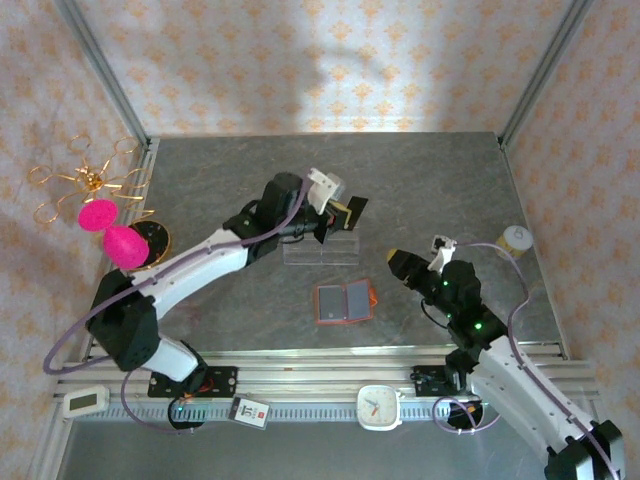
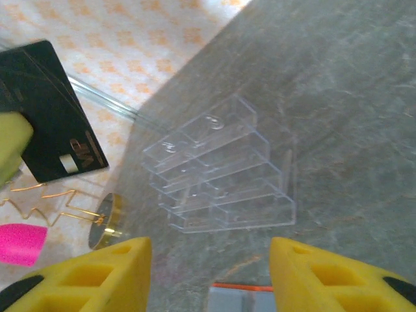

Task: Take the credit cards out of the card holder

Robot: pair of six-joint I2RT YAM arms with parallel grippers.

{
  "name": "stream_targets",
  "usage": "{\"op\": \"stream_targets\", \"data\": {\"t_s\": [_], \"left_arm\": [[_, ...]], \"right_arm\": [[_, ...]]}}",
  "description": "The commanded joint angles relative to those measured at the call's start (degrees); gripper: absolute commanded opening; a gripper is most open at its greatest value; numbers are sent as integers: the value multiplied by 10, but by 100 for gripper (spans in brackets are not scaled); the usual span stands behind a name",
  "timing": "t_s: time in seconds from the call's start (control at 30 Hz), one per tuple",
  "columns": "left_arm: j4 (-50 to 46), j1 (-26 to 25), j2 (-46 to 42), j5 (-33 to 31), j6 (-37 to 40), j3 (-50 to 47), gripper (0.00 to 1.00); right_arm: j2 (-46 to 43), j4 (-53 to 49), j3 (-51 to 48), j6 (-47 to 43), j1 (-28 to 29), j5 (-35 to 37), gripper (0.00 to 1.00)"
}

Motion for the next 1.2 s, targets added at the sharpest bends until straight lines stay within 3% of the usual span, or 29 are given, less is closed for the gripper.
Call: {"op": "stream_targets", "data": {"t_s": [0.0, 0.17, 0.5, 0.7, 0.93, 1.17], "left_arm": [[-227, 4, 53, -64, 253, 83, 0], [-377, 5, 137, -93, 419, 226, 0], [-581, 23, 325, -92, 538, 565, 0], [-603, 61, 328, -26, 588, 596, 0], [-597, 59, 325, 28, 620, 596, 0], [-560, 40, 333, -13, 613, 543, 0]], "right_arm": [[-5, -19, -15, -4, -17, -34, 49], [-2, -18, -28, 2, -31, -53, 49], [60, -36, -5, -17, -43, -55, 48], [102, -37, 8, -27, -65, -68, 48], [159, -21, 13, -34, -77, -76, 47], [172, -25, 19, -43, -80, -64, 47]]}}
